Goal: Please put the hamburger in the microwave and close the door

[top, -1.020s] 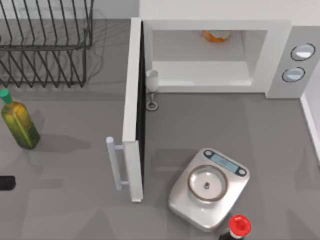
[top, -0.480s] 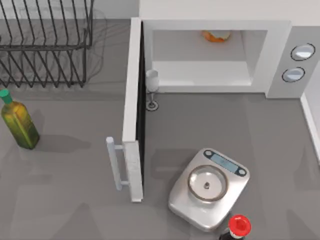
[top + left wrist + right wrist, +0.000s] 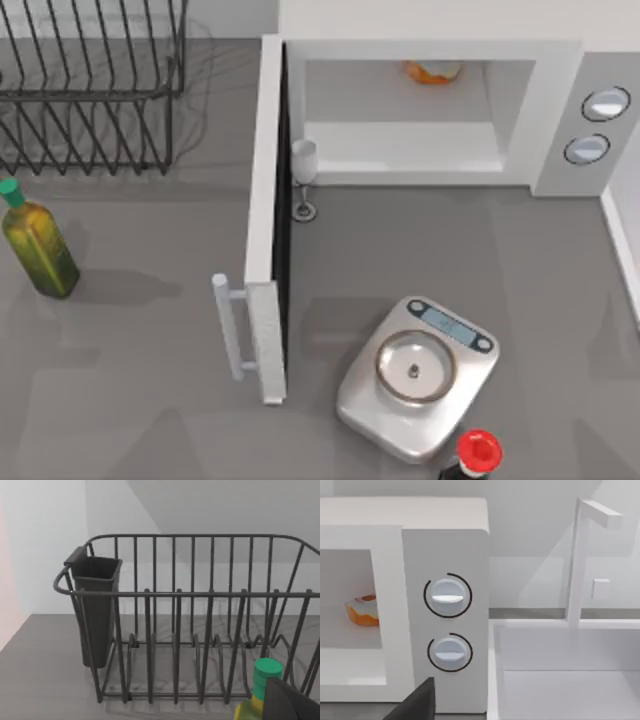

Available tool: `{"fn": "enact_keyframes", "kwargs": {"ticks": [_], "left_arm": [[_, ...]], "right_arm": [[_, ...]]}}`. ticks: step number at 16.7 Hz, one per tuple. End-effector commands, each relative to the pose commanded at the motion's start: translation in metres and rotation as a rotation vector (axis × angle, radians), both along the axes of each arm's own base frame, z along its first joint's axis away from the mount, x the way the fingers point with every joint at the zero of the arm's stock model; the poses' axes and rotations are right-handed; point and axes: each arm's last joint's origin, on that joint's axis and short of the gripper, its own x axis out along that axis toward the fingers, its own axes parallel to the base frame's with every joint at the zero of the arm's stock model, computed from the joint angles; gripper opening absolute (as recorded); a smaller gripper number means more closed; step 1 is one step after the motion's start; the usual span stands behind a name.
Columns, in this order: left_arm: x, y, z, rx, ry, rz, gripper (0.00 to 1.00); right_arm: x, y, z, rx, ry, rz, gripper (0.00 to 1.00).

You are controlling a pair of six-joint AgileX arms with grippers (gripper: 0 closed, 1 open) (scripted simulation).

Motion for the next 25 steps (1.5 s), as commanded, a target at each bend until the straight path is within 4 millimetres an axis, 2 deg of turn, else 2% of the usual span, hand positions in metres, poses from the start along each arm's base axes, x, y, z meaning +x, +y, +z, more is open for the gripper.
{"fn": "enact_keyframes", "kwargs": {"ticks": [7,12,20,25], "left_arm": [[-0.003,0.010,0.017,-0.002,0.005,0.003,0.00],[-0.003,0.008,0.016,0.000,0.002,-0.002,0.00],[-0.001,-0.009,0.002,0.000,0.004,0.002,0.00],[-0.001,-0.009,0.003,-0.001,0.004,0.004,0.00]], "right_arm": [[0.000,0.000,0.000,0.000,0.000,0.000,1.00],[0.000,0.000,0.000,0.000,0.000,0.000,1.00],[0.000,0.000,0.000,0.000,0.000,0.000,1.00],[0.000,0.000,0.000,0.000,0.000,0.000,1.00]]}}
